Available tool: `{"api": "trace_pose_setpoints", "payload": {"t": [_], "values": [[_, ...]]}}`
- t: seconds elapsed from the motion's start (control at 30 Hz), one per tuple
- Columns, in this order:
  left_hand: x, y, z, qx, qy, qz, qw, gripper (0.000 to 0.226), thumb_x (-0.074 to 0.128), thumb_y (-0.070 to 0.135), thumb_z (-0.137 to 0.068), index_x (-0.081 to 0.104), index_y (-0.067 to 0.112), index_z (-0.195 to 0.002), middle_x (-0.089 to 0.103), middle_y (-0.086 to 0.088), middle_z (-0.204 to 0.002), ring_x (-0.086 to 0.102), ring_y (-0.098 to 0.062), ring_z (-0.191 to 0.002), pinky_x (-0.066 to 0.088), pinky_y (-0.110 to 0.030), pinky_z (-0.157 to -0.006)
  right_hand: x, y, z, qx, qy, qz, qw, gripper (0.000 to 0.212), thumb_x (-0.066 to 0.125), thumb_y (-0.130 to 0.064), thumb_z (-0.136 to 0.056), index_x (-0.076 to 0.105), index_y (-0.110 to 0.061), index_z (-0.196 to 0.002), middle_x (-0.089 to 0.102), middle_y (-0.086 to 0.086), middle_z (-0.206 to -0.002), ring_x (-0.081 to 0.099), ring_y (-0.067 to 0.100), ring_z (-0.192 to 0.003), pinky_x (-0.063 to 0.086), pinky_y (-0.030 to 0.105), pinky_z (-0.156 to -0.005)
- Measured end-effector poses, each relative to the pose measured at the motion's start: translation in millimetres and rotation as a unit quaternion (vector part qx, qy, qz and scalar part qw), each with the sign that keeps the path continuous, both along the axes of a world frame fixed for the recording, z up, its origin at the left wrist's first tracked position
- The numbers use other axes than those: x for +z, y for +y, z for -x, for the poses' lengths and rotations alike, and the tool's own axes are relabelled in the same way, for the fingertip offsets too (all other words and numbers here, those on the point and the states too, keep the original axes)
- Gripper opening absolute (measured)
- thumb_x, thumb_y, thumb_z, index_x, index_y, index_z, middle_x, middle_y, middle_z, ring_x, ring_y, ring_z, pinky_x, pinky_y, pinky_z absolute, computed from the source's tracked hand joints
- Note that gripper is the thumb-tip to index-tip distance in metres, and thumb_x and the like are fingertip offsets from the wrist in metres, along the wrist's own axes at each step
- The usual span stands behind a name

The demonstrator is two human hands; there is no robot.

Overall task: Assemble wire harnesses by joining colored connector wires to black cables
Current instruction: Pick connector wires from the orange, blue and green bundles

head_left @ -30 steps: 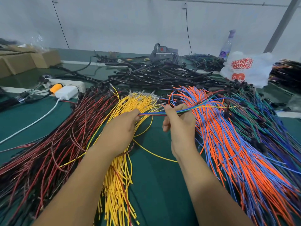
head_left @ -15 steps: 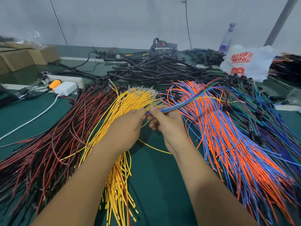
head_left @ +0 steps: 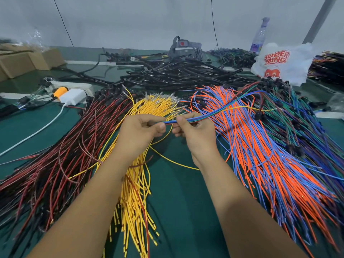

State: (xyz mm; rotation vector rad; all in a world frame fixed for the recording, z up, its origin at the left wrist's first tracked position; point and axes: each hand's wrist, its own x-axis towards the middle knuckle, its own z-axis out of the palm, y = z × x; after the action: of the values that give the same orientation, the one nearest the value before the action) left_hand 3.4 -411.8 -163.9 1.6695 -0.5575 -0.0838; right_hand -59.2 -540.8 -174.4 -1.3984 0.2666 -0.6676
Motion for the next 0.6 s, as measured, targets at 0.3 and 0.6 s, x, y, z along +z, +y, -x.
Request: {"api": "trace_pose_setpoints", "payload": {"t": [0.3, 0.6], "values": [[0.6, 11.7, -9.9, -0.064, 0.105, 0.102, 0.987, 0.021, 0.072, 0.021, -0.074, 0.071, 0.006, -0.089, 0.074, -0.01, -0.078, 0.073, -0.021, -0.077, 0.057, -0.023, -0.067, 1.4, 2.3, 1.3, 0.008, -0.024, -0.023, 0.999, 0.017, 0.061, -0.002, -0.092, 0.064, -0.008, -0.076, 0.065, 0.0, -0.055, 0.063, 0.01, -0.051, 0.05, 0.019, -0.052], [13.3, 17.4, -14.6, -0.085, 0.233, 0.242, 0.938, 0.053, 0.02, 0.053, -0.1, 0.062, 0.029, -0.121, 0.061, -0.001, -0.131, 0.052, -0.012, -0.125, 0.041, -0.036, -0.094, 4.7, 11.7, 2.9, 0.09, -0.029, -0.028, 0.995, 0.016, 0.06, -0.001, -0.092, 0.061, -0.007, -0.078, 0.067, 0.001, -0.061, 0.062, 0.011, -0.053, 0.051, 0.021, -0.053]]}}
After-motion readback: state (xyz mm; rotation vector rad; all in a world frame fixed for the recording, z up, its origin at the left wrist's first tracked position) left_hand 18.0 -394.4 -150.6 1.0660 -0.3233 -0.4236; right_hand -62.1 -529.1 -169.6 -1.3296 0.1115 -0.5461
